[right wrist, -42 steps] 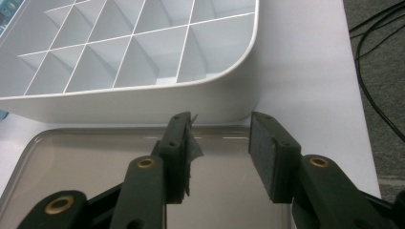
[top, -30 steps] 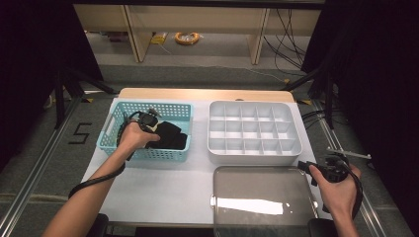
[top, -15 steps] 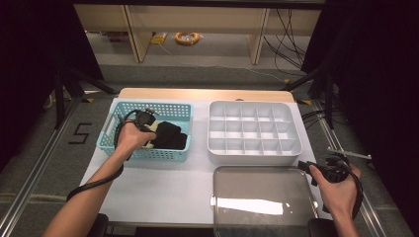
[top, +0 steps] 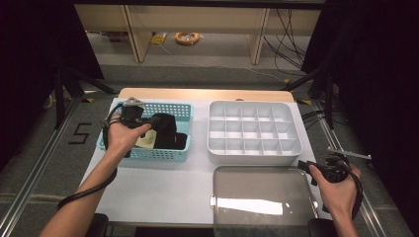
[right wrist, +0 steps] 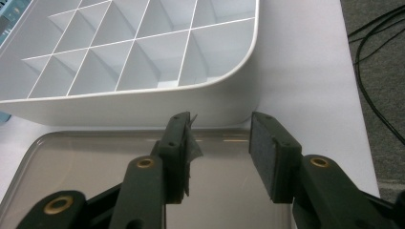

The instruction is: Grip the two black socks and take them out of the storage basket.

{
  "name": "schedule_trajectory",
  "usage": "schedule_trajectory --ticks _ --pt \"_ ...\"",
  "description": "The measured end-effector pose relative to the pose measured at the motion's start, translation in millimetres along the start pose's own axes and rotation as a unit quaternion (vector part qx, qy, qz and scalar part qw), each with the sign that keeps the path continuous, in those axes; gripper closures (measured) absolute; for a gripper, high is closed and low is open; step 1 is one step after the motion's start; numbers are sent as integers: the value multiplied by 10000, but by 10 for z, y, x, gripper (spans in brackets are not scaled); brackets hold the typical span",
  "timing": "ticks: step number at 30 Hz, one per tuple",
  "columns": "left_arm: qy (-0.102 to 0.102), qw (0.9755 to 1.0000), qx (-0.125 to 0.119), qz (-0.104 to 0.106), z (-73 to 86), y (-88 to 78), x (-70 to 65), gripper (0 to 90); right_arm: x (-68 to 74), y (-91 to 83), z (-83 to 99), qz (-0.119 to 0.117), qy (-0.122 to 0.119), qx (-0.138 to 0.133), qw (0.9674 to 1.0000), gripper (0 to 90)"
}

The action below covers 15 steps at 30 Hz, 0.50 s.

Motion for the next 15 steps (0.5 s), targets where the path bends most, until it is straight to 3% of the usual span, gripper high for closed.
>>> schedule_trajectory --ticks 2,3,7,9,11,13,15 --pt "61 9998 -170 -8 -44 -42 -22 872 21 -5 2 -34 104 30 9999 603" --pt "41 9993 -375 12 -84 -65 -53 871 5 7 -6 -50 -27 -35 10000 602" --pt "144 9977 -656 -33 -119 -139 -86 872 3 8 -6 -50 -26 -45 10000 601" --pt "212 9959 -874 -9 -130 -169 -101 872 18 -7 4 -63 94 36 9999 600" --pt "294 9940 -1052 -32 -139 -195 -106 872 10 -1 2 -38 40 21 10000 600" --pt "328 9923 -1196 -23 -146 -209 -109 873 48 -14 9 -78 223 90 9997 600" --pt "372 9899 -1368 -30 -157 -221 -115 874 36 3 0 -2 140 9 9999 600"
Point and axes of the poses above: each handheld gripper's, and its own axes: y roughly forward along the jaws, z roughly out of its underside, x roughly to its left, the point moved 9 cm from there along y, roughly forward along the jaws, and after that the axes turned 14 degrees about z, right-handed, at the moved point
